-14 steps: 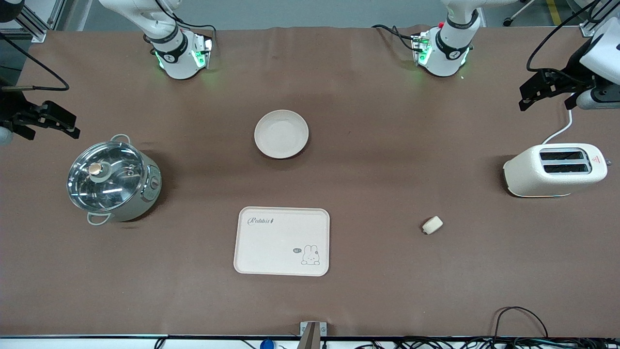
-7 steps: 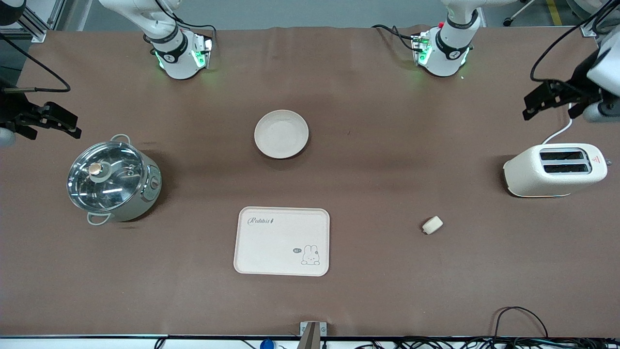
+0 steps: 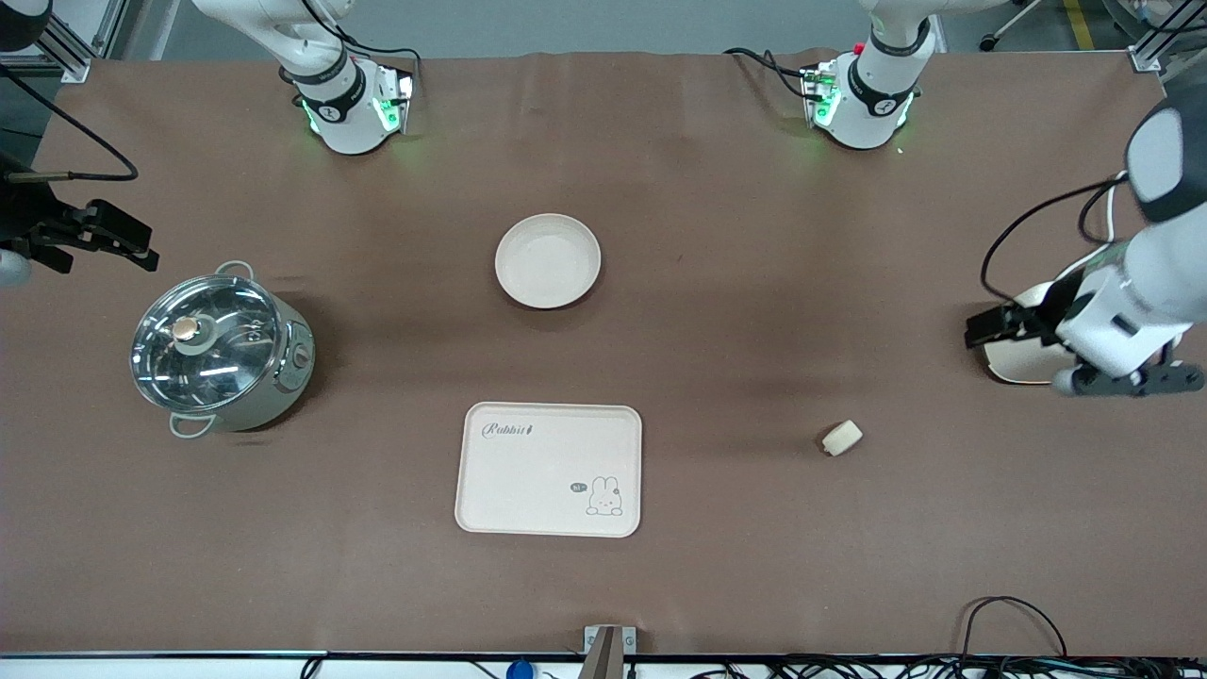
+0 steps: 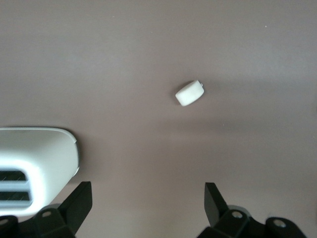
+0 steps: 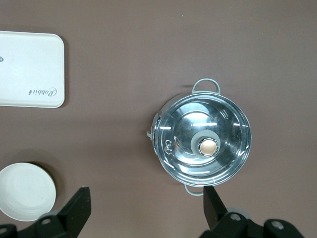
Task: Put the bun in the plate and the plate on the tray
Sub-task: 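Move the left gripper down toward the small white bun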
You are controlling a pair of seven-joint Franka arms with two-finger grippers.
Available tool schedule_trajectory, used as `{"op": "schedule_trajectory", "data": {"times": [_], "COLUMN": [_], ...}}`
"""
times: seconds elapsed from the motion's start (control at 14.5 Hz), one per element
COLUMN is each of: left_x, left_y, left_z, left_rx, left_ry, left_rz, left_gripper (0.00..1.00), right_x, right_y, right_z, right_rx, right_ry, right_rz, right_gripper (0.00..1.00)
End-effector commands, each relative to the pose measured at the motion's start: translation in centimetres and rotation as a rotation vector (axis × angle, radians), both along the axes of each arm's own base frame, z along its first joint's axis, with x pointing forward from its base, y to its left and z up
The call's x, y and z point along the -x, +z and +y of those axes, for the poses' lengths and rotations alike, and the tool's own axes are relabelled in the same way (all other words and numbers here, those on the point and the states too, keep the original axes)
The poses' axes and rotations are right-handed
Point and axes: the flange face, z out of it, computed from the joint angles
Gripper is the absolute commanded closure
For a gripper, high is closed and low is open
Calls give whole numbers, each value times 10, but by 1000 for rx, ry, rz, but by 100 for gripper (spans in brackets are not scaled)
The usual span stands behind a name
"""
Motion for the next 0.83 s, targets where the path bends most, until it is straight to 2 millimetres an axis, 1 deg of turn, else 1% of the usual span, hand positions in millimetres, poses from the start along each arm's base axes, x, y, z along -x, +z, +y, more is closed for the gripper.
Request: {"op": "schedule_trajectory", "data": {"times": [0.0, 0.14, 0.28, 0.41, 0.48, 0.62, 0.76], "left_x": [-15, -22, -28, -28, -27, -28, -30], "left_y": [-48, -85, -123, -163, -178, -209, -230], "left_z": [-4, -9, -8, -11, -11, -22, -27], "left_rx": [14, 21, 28, 40, 42, 46, 50], "left_ry": [8, 6, 12, 43, 68, 121, 205], "left_rz": [-19, -42, -46, -54, -74, -71, -65], "left_gripper": [0, 0, 0, 0, 1, 7, 13], "right_x": [3, 3, 2, 1, 1, 1, 2], "right_y": [3, 1, 0, -3, -4, -3, -4], "right_z": [3, 1, 2, 1, 0, -2, -2], "right_rx": [-11, -11, -11, -11, -13, -11, -11], "right_ry": [-1, -4, -2, -5, -7, -9, -9], "right_rz": [-12, -8, -8, -3, 1, 0, 4], "right_gripper": [0, 0, 0, 0, 0, 0, 0]}}
